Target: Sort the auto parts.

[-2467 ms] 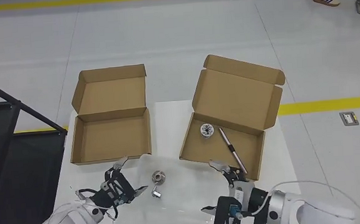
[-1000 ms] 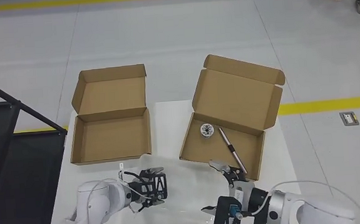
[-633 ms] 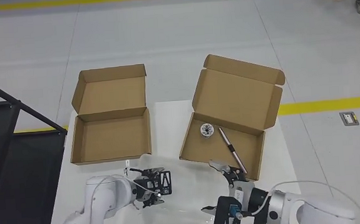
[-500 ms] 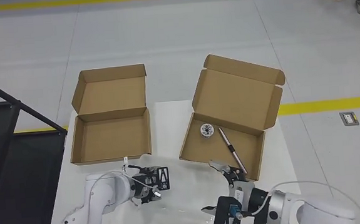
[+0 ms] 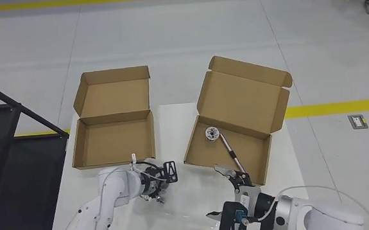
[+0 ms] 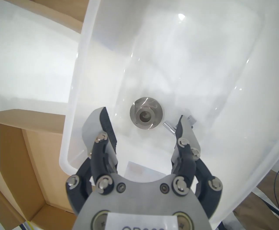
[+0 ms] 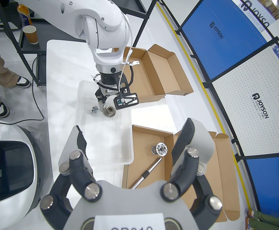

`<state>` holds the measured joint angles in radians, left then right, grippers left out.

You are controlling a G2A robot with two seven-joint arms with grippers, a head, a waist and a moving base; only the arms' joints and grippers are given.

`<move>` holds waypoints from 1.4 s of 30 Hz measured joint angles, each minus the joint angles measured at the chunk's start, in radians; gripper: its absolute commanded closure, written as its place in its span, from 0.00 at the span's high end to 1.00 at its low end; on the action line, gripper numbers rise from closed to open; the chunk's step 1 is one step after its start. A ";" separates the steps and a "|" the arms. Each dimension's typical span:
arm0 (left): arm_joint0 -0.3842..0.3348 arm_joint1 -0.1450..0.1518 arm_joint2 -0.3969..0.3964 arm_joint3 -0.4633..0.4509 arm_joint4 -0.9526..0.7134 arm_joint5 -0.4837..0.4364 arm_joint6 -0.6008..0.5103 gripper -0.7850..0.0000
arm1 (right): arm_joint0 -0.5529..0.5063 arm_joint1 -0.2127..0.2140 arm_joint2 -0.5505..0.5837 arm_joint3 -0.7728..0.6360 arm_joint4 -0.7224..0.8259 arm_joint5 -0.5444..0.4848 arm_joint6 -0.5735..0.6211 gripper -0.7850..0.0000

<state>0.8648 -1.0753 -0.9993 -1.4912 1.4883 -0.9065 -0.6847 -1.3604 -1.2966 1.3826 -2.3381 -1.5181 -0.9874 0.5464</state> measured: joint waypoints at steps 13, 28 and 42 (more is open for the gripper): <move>-0.050 -0.017 0.045 0.090 -0.049 0.005 -0.043 0.50 | 0.000 0.000 0.000 0.000 0.000 0.000 0.000 1.00; -0.073 -0.020 0.053 0.138 -0.080 0.008 -0.044 0.47 | 0.000 0.000 0.000 0.000 0.000 0.000 0.000 1.00; -0.102 -0.026 0.078 0.186 -0.083 -0.003 -0.026 0.38 | 0.000 0.000 0.000 0.000 0.000 0.000 0.000 1.00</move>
<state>0.7631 -1.1012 -0.9217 -1.3056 1.4051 -0.9093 -0.7102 -1.3604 -1.2966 1.3826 -2.3381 -1.5181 -0.9874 0.5464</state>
